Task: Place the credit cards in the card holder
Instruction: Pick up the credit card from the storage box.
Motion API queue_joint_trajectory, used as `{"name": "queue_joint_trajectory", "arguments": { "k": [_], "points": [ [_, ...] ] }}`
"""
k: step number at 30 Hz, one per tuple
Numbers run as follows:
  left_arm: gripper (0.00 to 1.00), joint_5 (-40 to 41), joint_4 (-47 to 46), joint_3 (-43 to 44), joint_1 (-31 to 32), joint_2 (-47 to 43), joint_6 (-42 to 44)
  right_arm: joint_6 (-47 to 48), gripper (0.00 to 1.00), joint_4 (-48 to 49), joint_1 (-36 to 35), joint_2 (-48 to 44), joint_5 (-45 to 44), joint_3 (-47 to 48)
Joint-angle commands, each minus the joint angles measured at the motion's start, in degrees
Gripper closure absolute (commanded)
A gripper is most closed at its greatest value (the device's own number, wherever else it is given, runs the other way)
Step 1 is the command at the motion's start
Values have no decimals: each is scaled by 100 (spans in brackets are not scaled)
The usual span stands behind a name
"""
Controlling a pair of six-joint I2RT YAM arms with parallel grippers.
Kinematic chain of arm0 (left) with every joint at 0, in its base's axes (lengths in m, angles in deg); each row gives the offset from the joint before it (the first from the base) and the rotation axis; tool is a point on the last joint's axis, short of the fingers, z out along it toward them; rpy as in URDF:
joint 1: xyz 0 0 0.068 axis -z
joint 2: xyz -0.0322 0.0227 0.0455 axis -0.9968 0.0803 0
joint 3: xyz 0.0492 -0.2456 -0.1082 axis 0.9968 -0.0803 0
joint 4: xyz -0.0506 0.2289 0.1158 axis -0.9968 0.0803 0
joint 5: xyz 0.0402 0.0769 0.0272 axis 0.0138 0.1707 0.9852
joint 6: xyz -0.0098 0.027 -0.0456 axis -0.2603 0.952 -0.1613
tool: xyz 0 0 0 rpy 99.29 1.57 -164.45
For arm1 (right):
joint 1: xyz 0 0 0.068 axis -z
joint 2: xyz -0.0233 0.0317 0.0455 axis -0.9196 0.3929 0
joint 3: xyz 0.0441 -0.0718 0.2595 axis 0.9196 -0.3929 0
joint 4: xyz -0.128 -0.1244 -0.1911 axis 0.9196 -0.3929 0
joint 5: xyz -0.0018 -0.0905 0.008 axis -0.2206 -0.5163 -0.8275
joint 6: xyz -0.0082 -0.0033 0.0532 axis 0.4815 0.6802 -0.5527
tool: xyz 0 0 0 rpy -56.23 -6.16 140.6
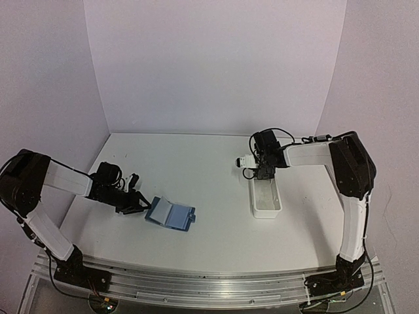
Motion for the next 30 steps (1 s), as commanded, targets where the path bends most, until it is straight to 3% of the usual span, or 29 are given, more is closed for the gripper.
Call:
{"name": "queue_joint_trajectory", "arguments": {
  "k": [1, 22, 27, 30],
  "points": [
    [55, 49, -55, -44, 9, 51, 43, -24, 2, 224, 19, 207, 20, 111],
    [52, 49, -55, -79, 14, -77, 122, -437, 9, -11, 42, -162, -19, 413],
    [52, 45, -55, -74, 8, -70, 128, -590, 18, -183, 39, -225, 62, 437],
    [52, 38, -55, -72, 10, -73, 131, -647, 29, -240, 54, -235, 84, 469]
  ]
}}
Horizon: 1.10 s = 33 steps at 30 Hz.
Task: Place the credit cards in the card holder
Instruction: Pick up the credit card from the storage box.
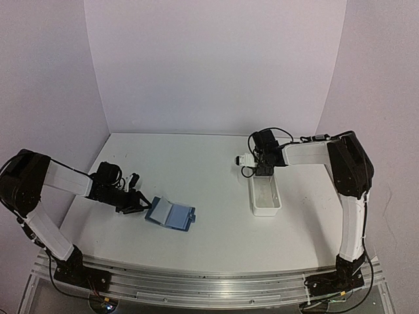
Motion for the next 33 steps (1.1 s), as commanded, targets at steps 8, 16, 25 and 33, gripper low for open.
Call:
{"name": "queue_joint_trajectory", "arguments": {
  "k": [8, 16, 25, 33],
  "points": [
    [51, 23, -12, -95, 12, -104, 71, -268, 29, -120, 70, -383, 76, 367],
    [51, 17, -16, -106, 15, -112, 71, -340, 30, -204, 82, -377, 156, 433],
    [50, -3, -13, -115, 8, -113, 76, -620, 69, -682, 81, -422, 496, 498],
    [50, -13, -16, -123, 8, -145, 80, -858, 90, -1156, 82, -483, 664, 594]
  ]
}}
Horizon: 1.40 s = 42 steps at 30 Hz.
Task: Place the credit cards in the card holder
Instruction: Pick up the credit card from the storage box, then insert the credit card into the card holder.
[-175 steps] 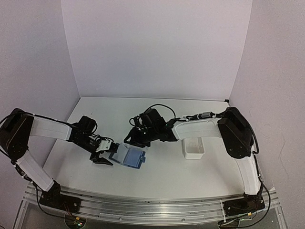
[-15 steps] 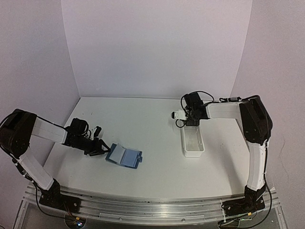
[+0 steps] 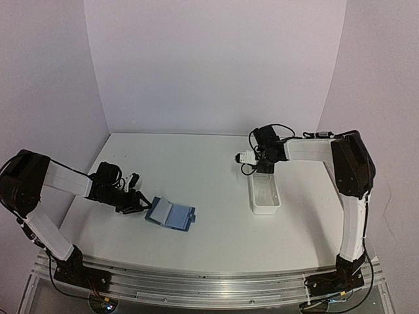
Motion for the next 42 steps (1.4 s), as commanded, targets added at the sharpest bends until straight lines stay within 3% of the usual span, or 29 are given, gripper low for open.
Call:
{"name": "queue_joint_trajectory", "arguments": {
  "k": [1, 3, 17, 20, 24, 29, 32, 35, 37, 42],
  "points": [
    [50, -9, 31, -86, 8, -120, 39, -231, 94, -344, 19, -428, 207, 280],
    [50, -20, 34, -88, 9, -122, 47, -270, 100, -476, 19, -467, 257, 310],
    [48, -184, 33, -52, -15, -371, 174, -1125, 100, -1354, 4, -872, 696, 1038],
    [45, -527, 31, 119, -60, -643, 554, -1985, 100, -1466, -45, -1041, 1000, 1669],
    [33, -952, -488, 275, -110, -1337, 1180, -4104, 100, -1341, -101, -1299, 2613, 2432],
    [17, -2252, -855, 1018, -112, -1801, 1675, -5591, 100, -131, -1004, -1538, 3932, 1946],
    [11, -3189, -793, 1699, -107, -1729, 1598, -6832, 100, 1931, -1398, -1873, 5029, 933],
    [4, -3849, -1069, 2098, -76, -1735, 1251, -7925, 100, 4136, -1708, -2122, 5344, -143],
    [2, -4026, -1195, 2268, 21, -1765, 966, -8255, 100, 4712, -1914, -2133, 5345, -403],
    [4, -3962, -870, 2666, 559, -1809, 731, -8408, 100, 5115, -2450, -2013, 5287, -557]
  ]
}}
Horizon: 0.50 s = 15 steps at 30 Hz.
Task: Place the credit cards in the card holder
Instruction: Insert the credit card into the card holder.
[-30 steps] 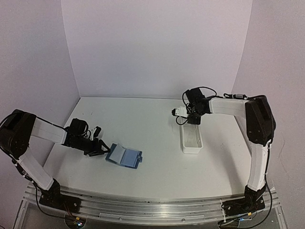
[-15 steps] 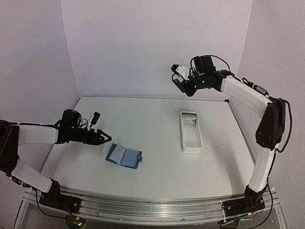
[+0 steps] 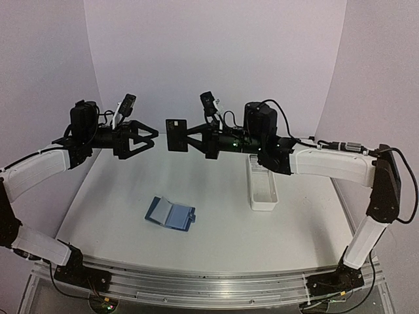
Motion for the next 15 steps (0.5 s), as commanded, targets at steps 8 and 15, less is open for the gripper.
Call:
{"name": "queue_joint_trajectory", "arguments": {
  "k": [8, 15],
  "points": [
    [36, -70, -364, 560, 679, -149, -973, -728, 100, 1656, -576, -41, 89, -230],
    [97, -161, -380, 557, 771, -283, -1241, -684, 100, 1639, -595, -111, -93, -371]
  ]
}}
